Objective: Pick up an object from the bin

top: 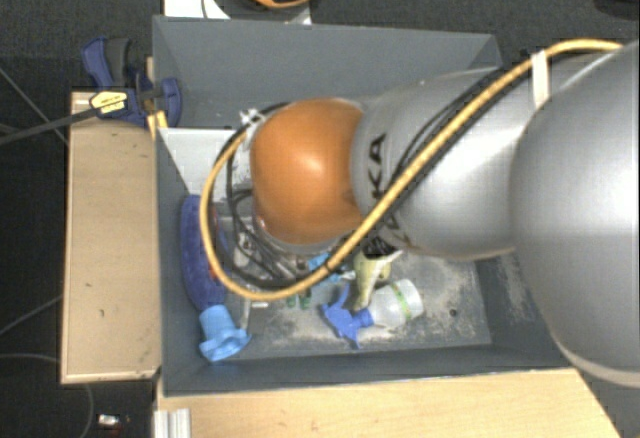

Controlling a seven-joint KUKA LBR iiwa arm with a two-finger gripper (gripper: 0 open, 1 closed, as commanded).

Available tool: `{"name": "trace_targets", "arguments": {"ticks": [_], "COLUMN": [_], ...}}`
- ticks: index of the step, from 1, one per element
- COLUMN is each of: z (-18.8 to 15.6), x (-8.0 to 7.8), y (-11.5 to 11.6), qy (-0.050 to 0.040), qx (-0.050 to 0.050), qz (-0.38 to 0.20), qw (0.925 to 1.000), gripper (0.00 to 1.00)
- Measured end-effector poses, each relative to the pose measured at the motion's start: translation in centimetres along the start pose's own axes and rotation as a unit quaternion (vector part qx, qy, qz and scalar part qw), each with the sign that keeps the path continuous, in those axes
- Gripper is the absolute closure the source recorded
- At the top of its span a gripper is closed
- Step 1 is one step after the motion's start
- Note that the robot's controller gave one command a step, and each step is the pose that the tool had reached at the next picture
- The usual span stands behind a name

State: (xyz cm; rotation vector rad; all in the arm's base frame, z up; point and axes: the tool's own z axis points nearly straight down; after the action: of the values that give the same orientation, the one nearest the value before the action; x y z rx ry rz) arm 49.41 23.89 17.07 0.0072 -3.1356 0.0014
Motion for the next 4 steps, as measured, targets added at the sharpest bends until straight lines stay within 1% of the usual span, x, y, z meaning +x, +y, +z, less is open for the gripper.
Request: {"name": "trace_targets", "arguments": {"ticks": [1,2,3,4], "z": [-0.5,2.8,4.0,5.7], "x": [-0.2,0.9,1.3,1.1], "y": [-0.1,1.1,1.1,1.3], "qy": [-0.0038,-0.0032,-0.0034,-0.0031], "qx": [-0.001,0.000,0.000,0.000], "qz": [0.003,-0.235,-0.234,-0.421], "qw": [1.0000,0.9720,0.9722,0.9071], "gripper": [0.00,0.00,0.00,0.00]}}
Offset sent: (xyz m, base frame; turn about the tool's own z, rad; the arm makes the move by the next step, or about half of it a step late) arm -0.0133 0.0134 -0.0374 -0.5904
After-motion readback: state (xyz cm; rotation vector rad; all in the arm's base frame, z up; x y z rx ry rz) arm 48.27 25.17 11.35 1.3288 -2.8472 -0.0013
